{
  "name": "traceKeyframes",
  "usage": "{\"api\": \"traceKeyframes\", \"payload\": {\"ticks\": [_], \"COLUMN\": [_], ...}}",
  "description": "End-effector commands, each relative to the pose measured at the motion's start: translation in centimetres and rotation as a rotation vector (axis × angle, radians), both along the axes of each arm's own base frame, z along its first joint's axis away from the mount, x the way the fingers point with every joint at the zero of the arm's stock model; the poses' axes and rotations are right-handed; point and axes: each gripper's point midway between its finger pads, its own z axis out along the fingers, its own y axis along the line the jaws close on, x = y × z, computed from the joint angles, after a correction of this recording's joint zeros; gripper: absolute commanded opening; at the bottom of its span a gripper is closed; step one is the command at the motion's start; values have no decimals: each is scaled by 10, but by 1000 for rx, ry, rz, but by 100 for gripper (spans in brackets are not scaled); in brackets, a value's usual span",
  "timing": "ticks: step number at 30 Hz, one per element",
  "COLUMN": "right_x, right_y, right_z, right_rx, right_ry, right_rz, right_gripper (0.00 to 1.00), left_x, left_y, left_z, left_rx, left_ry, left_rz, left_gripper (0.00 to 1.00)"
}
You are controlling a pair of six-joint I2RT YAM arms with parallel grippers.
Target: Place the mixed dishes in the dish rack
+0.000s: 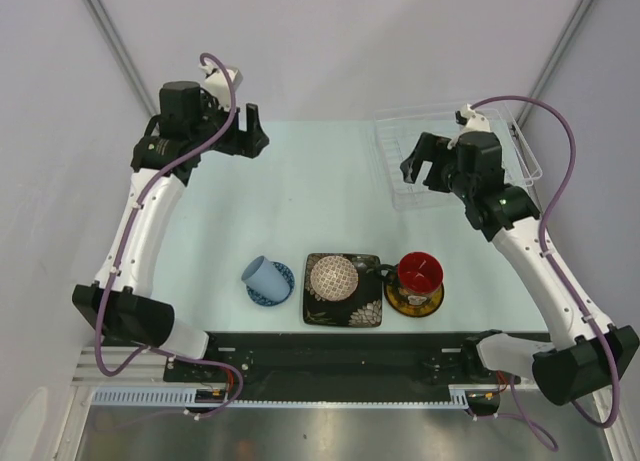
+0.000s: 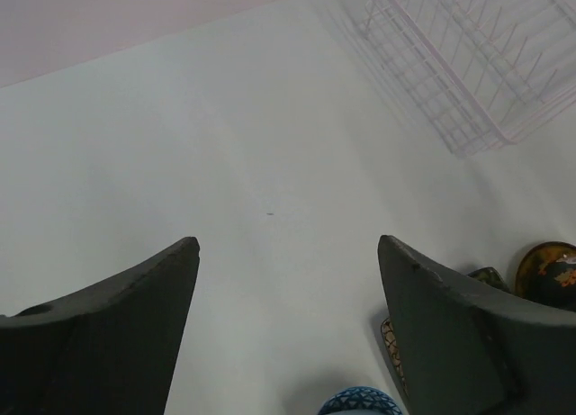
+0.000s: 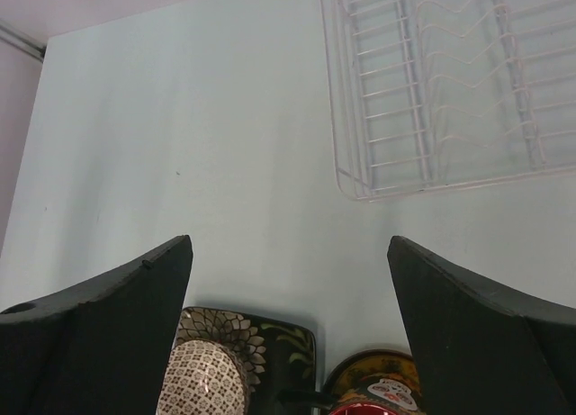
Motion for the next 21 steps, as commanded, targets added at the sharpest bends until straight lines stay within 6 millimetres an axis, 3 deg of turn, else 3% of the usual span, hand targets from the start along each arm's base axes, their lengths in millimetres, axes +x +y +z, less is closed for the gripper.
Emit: {"api": "traceKeyframes", "payload": {"ticks": [1,4,9,15,16,21], "right_x": [-4,5,41,106,116,148], "right_y": [5,6,-7,-15,-15,-14], "right_z": [10,-1,-23,-69,-85,-106], "right_rx": [-37,-94,-221,-342,-352,-353], "right_ry": [-47,-50,-32,55,87,99], "right_rz": [30,10,-99,-188,-192,-195], "right_gripper": [100,100,100,100,98,94], "left_x": [-4,-4,-2,-1,0,3], "left_y": [0,-6,5,25,28,36], "left_z": [17,17,16,15,15,7], "left_rx": [-35,-60,-32,-25,-28,-25], "left_ry": [-91,-93,-94,-100,-99,-76], "left_rz": [3,-13,32,65,71,83], "left_gripper": [89,93,96,100,100,100]}}
